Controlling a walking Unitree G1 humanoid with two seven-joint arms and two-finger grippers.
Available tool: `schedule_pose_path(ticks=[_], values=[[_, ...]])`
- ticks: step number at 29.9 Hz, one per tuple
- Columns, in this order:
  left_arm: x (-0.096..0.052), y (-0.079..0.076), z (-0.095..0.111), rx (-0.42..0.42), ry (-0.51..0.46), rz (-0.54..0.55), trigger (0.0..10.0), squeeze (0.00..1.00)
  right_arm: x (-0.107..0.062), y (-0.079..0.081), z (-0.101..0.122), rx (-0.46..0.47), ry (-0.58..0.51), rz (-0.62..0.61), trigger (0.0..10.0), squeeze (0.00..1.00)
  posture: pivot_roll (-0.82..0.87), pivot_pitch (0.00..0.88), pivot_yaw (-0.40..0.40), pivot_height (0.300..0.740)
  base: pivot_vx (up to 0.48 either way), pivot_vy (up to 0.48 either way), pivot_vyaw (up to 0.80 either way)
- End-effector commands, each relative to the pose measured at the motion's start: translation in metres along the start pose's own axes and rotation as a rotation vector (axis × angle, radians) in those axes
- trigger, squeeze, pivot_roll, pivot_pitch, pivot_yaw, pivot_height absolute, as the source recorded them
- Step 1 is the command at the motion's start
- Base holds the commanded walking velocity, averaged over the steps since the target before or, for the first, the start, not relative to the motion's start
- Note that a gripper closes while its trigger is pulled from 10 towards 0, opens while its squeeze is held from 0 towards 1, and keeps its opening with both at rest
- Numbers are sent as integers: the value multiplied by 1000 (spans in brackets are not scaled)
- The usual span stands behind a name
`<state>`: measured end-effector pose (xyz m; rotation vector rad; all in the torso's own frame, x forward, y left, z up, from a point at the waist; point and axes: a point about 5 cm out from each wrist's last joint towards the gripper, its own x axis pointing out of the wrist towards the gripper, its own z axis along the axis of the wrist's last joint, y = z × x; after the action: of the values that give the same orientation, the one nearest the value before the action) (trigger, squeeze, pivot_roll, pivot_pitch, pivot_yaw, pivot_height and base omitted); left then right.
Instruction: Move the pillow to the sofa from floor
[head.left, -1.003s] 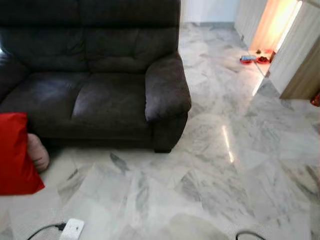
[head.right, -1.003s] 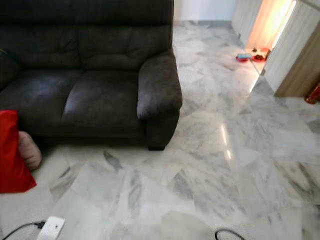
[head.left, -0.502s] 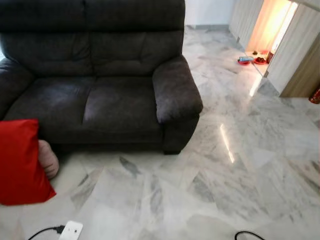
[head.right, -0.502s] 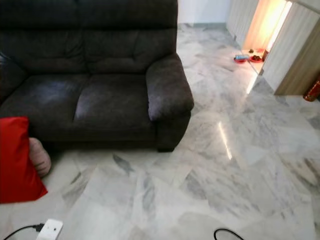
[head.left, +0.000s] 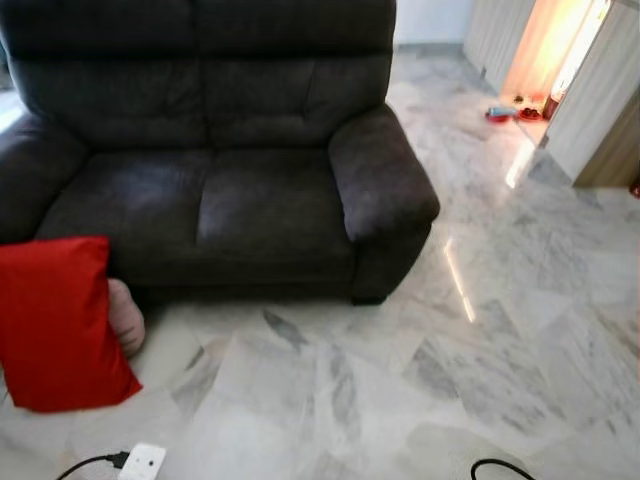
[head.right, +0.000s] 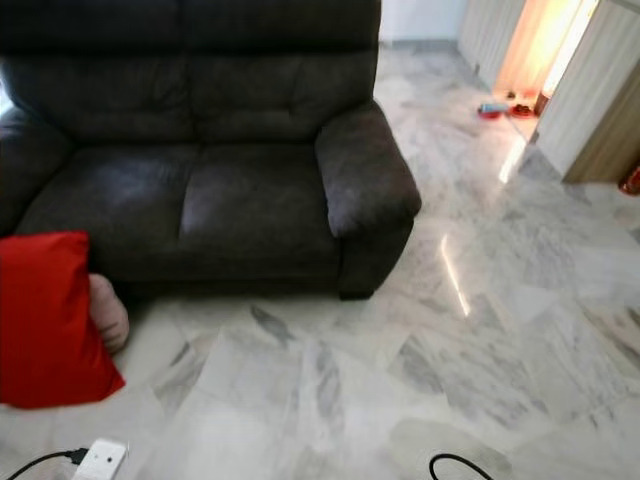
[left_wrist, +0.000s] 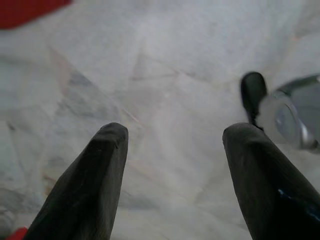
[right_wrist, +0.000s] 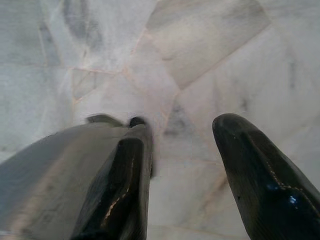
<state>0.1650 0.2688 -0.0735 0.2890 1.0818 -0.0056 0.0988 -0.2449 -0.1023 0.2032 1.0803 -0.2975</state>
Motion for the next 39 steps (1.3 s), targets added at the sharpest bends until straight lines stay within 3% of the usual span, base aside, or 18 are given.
schedule_pose_path(ticks=[1,39], values=[[0,-3,-1,-7,3,-10,10000,0,-2,-6,-4,0,10,-14,10000,0,-21,61,13,740,0,401,0],[1,-3,0,-19,-2,-11,10000,0,-1,-5,-1,-17,7,-2,10000,0,-16,65,8,740,0,400,0]])
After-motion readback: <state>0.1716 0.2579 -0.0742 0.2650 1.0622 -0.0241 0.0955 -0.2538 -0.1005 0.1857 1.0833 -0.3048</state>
